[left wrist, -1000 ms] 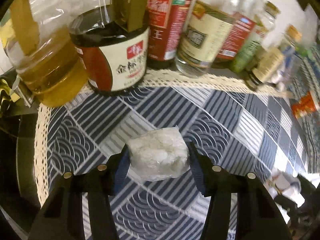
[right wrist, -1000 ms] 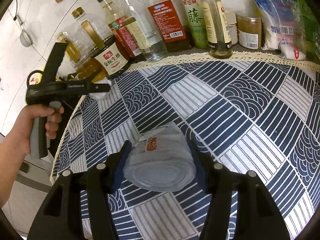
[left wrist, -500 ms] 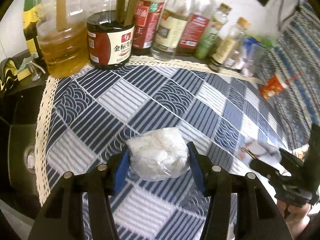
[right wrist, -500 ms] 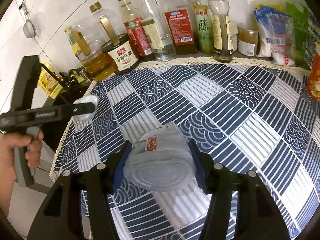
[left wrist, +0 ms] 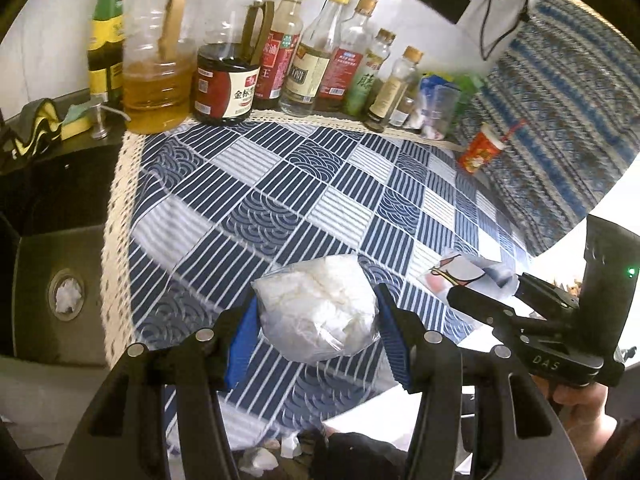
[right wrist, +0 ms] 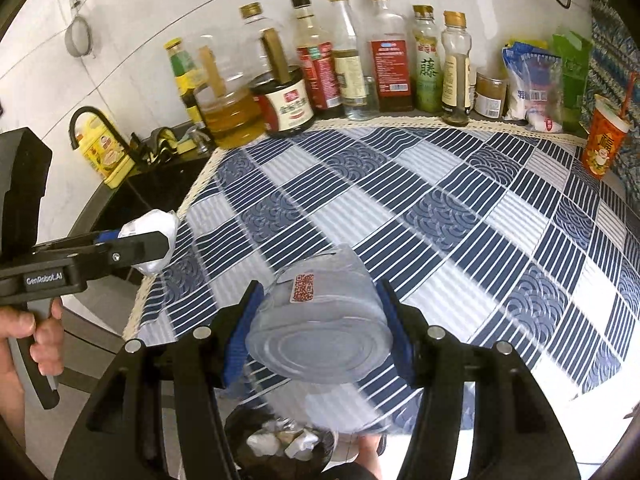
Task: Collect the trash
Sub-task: 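Carry the tissue ball in the left tool while the right tool carries the cup down to the bin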
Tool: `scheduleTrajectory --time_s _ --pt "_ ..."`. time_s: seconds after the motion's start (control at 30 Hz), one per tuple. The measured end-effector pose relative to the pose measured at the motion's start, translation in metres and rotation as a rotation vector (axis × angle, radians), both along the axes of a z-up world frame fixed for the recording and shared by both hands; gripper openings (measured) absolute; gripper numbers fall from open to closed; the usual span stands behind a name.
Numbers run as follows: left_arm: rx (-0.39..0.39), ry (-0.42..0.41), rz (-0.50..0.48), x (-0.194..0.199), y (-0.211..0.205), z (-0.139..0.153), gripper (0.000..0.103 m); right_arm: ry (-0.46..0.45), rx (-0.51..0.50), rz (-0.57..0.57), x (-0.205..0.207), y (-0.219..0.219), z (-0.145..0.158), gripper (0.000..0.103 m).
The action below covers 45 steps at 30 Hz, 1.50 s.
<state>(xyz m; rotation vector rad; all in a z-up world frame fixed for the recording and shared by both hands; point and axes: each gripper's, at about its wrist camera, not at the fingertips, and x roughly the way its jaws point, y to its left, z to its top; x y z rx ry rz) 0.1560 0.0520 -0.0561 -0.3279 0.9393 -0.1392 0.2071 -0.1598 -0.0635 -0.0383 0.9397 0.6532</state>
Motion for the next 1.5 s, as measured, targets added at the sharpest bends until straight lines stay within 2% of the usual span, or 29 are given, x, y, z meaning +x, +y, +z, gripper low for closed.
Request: scheduleTrajectory --time_s 0.3,0.47,0.67,0.9,1.07,1.2,1.37,1.5 --pt "-0.045 -0.065 -0.042 -0.083 0.014 0.002 0.053 -0.039 -0.039 -0.013 -0.082 0.019 0.016 0.058" --pt "-0.073 -0.061 -0.054 -0.115 0.014 -0.006 0.053 -0.023 -0.046 -0.025 -0.125 0.021 0.014 0.058" --pt "-0.098 -0.038 -0.065 -0.145 0.000 -0.016 0.053 0.014 -0.035 -0.012 -0.159 0.020 0.007 0.058" --pt "-0.129 0.038 -0.036 -0.164 -0.013 -0.051 0.053 0.070 -0.044 0.030 -0.176 0.018 -0.016 0.058" --pt "-0.141 0.115 0.009 -0.170 -0.017 -0.078 0.053 0.137 -0.046 0.065 -0.177 0.012 -0.043 0.058" --pt "-0.138 0.191 0.040 -0.177 -0.022 -0.102 0.053 0.209 -0.037 0.088 -0.175 0.007 -0.069 0.058" --pt "-0.154 0.308 0.103 -0.189 -0.027 -0.143 0.053 0.326 -0.039 0.112 -0.171 0.001 -0.113 0.058" --pt "-0.137 0.379 0.128 -0.195 -0.032 -0.177 0.053 0.391 -0.053 0.134 -0.172 0.001 -0.149 0.058"
